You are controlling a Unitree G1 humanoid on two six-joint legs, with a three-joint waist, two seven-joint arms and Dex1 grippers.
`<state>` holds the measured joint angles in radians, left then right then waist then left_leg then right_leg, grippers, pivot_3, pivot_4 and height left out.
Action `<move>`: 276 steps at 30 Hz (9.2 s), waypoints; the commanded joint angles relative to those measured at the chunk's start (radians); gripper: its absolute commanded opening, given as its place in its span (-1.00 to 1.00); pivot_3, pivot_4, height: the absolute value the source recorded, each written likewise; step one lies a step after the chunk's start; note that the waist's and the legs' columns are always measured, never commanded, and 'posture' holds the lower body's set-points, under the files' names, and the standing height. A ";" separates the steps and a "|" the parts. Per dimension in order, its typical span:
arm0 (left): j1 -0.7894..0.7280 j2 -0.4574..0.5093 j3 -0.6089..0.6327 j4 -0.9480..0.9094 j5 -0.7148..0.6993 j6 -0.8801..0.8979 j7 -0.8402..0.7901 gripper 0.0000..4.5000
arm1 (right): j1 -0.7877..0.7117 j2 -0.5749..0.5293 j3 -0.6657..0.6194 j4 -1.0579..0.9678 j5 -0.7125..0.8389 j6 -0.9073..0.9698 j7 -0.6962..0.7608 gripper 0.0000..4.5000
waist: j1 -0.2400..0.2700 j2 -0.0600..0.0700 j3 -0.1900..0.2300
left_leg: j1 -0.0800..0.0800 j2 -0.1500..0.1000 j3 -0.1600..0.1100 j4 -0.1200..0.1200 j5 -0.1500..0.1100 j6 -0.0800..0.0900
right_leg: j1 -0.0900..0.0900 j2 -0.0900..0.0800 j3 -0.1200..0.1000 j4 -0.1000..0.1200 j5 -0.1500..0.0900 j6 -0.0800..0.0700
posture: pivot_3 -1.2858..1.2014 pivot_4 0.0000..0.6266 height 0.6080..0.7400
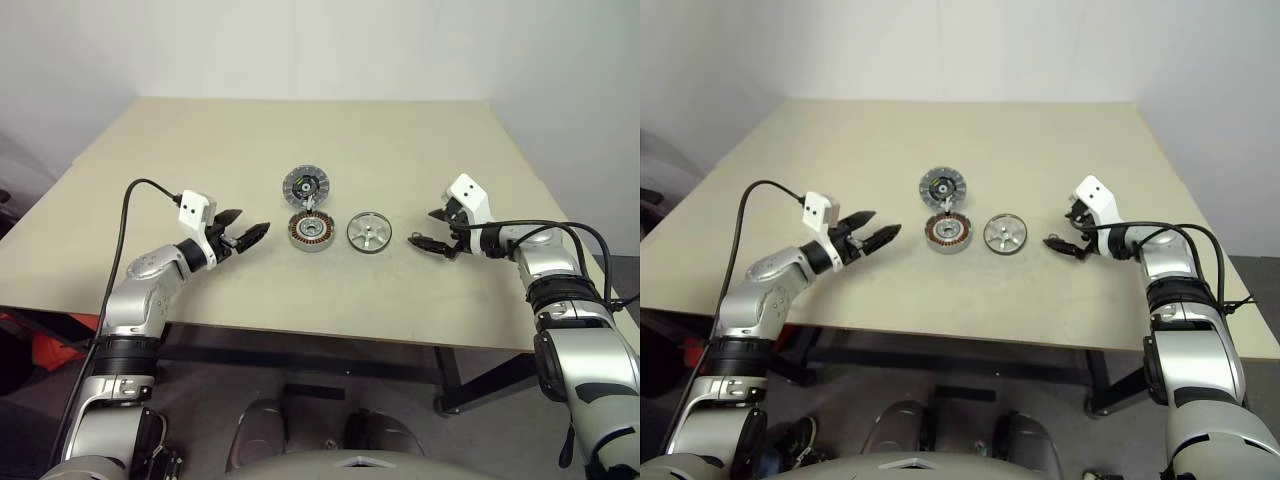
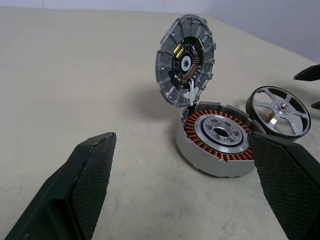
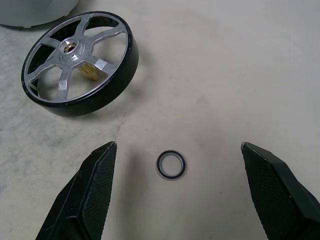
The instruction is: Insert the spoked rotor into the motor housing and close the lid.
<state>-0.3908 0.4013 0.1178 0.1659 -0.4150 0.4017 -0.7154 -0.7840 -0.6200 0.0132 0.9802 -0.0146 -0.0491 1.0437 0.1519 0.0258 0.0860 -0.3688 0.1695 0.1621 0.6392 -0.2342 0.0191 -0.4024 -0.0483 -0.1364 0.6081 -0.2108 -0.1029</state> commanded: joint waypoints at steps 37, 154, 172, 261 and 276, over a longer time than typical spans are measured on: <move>-0.005 0.005 0.009 -0.043 -0.002 -0.015 0.002 1.00 | -0.028 0.022 0.004 0.091 -0.029 -0.034 -0.088 -0.20 | 0.000 0.000 0.000 | 0.000 0.000 0.000 0.000 0.000 0.000 | 0.000 0.000 0.000 0.000 0.000 0.000 | 0.03 -1.00 1.00; 0.011 0.016 0.019 -0.058 0.016 -0.022 0.025 1.00 | -0.178 0.483 0.101 0.000 0.027 0.101 -0.174 -0.27 | -0.027 0.000 0.000 | 0.002 0.001 0.000 -0.001 0.003 -0.007 | 0.000 0.000 0.000 0.001 0.004 -0.007 | 0.03 -1.00 1.00; 0.009 0.015 0.017 -0.051 0.019 -0.025 0.024 1.00 | -0.163 0.472 0.066 -0.117 0.083 0.112 -0.137 0.96 | -0.027 0.000 0.000 | 0.001 0.001 0.000 -0.001 0.003 -0.007 | 0.000 0.000 0.000 0.001 0.004 -0.007 | 0.03 -1.00 1.00; 0.039 0.016 0.012 -0.094 0.020 -0.010 0.040 1.00 | -0.294 0.551 0.023 0.179 0.004 -0.035 -0.348 -0.97 | -0.029 0.000 0.000 | 0.002 0.001 0.000 -0.001 0.002 -0.011 | 0.000 0.000 0.001 0.003 0.004 -0.008 | 0.03 -1.00 1.00; 0.041 0.019 0.019 -0.098 0.018 -0.011 0.044 1.00 | -0.192 0.595 0.074 0.193 -0.061 -0.025 -0.388 -0.97 | -0.029 -0.001 -0.001 | 0.003 0.001 0.001 -0.001 0.002 -0.011 | 0.000 0.000 0.001 0.004 0.004 -0.008 | 0.03 -1.00 1.00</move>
<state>-0.3391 0.4080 0.1181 0.1030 -0.3877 0.4005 -0.6729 -0.9823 -0.0254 0.0825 1.1818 -0.0631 -0.0773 0.6731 0.1228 0.0252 0.0852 -0.3645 0.1707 0.1626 0.6382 -0.2319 0.0078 -0.4013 -0.0486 -0.1354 0.6120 -0.2066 -0.1111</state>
